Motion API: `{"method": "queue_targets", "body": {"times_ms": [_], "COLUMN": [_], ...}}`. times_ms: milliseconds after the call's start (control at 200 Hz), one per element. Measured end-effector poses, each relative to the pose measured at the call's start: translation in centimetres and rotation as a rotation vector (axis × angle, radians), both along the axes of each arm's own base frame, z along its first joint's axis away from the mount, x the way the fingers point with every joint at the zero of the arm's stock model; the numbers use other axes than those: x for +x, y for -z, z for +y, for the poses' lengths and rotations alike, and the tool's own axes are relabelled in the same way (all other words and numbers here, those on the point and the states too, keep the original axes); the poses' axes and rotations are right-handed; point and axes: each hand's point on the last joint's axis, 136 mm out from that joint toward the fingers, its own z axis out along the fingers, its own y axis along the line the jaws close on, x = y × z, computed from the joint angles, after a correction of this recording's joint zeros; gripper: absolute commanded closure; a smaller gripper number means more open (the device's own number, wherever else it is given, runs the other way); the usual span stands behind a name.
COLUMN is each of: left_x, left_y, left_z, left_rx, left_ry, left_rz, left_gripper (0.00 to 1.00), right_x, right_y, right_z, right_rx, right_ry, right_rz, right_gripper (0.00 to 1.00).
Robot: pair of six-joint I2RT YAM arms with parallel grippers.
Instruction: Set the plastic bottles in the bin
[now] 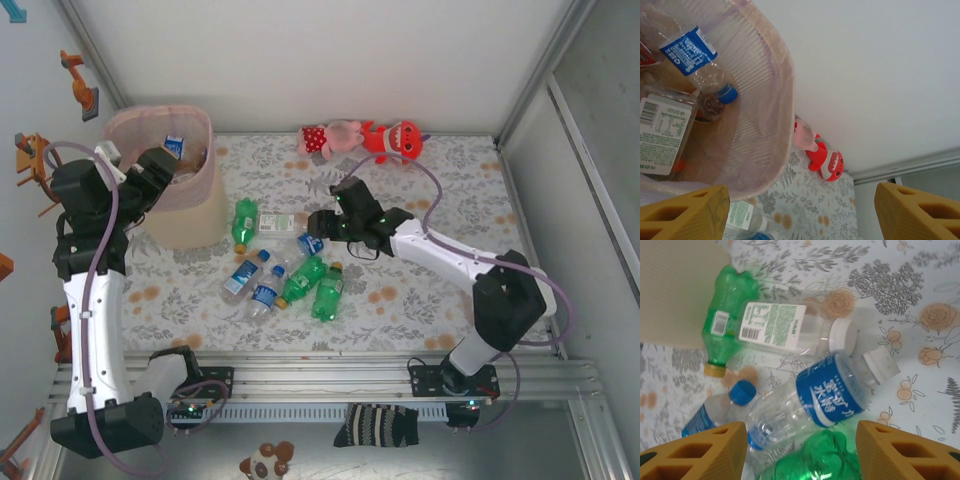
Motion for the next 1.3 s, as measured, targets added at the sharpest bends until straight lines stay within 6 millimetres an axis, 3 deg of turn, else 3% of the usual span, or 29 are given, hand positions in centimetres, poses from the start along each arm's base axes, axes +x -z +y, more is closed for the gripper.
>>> {"method": "queue_targets", "body": {"times_ms": [245,611,931,1302], "left_x": [-0.4,-0.6,-0.7,-0.8], "left_y": [0.2,0.6,0.6,0.8], "left_z": [-0.3,-0.4,-0.4,-0.4], "left_rx": [-0.005,-0.006,-0.007,-0.008], "left_ry": [0.016,0.017,0.017,0.016], "left_rz": [0.0,0.006,0.009,0.018], "left_gripper": [0.24,0.24,0.24,0.23], "right_x": [3.4,6.5,7.5,6.6], "right_y": [5.8,10.5,10.1,10.8], "right_z": [-1.8,-1.5,-0.5,-0.9], "right_rx": [0.199,0.461,0.583,0.561], "right_ry": [0.201,0.355,0.373,0.401], "right_rz": [0.186,0.324,0.35,0.401], "right_gripper": [0.43,0.44,0.51,0.53]}}
